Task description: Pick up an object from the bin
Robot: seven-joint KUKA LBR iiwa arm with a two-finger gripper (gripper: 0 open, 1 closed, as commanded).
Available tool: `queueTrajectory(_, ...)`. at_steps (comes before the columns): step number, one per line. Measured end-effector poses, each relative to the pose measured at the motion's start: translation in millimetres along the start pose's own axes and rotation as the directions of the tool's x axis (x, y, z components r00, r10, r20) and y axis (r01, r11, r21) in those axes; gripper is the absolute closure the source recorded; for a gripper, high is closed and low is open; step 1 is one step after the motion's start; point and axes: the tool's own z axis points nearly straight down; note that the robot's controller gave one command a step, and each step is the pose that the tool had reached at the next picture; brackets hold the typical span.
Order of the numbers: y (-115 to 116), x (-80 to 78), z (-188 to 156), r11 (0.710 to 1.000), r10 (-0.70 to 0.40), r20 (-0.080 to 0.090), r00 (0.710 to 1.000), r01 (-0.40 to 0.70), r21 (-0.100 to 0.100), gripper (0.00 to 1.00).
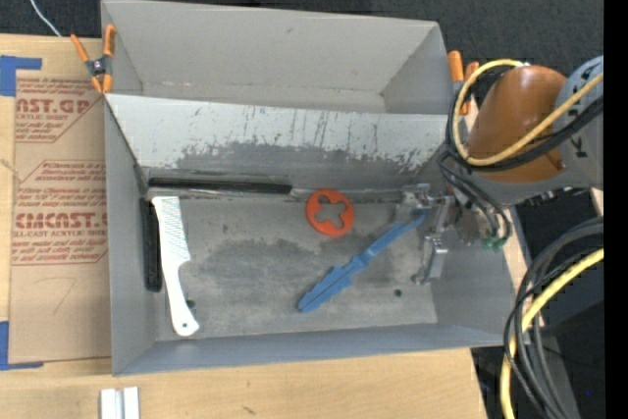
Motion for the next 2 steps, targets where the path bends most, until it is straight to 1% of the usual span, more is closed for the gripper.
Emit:
queueTrajectory(1,1,-1.9,-5,1.000,-0.002,0.007,1.000,0.002,0.001,0.00)
queueTrajectory(2,79,14.4,64,0.994,-0.110,-0.004,0.994,0.110,-0.004,0.00)
